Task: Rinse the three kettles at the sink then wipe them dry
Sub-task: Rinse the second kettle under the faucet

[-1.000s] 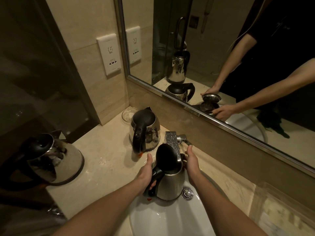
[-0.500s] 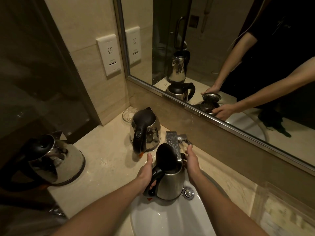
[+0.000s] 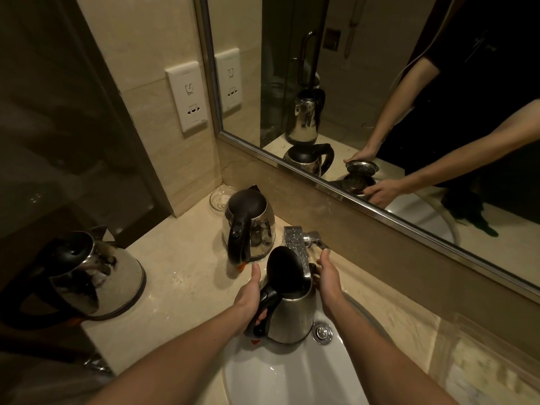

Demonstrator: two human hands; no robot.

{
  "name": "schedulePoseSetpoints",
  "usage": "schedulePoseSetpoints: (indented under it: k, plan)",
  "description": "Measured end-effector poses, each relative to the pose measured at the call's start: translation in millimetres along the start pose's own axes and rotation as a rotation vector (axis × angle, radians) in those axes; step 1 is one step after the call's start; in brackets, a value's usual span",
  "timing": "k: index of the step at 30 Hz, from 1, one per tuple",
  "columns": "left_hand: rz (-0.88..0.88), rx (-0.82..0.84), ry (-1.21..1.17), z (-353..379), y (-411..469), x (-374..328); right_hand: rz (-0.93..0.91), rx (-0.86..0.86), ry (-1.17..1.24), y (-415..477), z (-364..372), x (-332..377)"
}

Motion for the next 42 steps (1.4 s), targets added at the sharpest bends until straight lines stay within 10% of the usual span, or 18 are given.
schedulePoseSetpoints:
  k: [42]
  plan:
    - [-0.005,0.031,0.024,0.2,-0.6,-0.1,0.006,-0.041,-0.021,1.8,1.9,-1.5]
Point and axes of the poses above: each hand's wrist, its own y-axis towards the middle knuckle, its own z-axis out of the palm, x = y × z, the point moved 1 cm from there along y, towards the middle knuckle, and after that the axes turned 5 degrees about y, right-handed, at the moved point
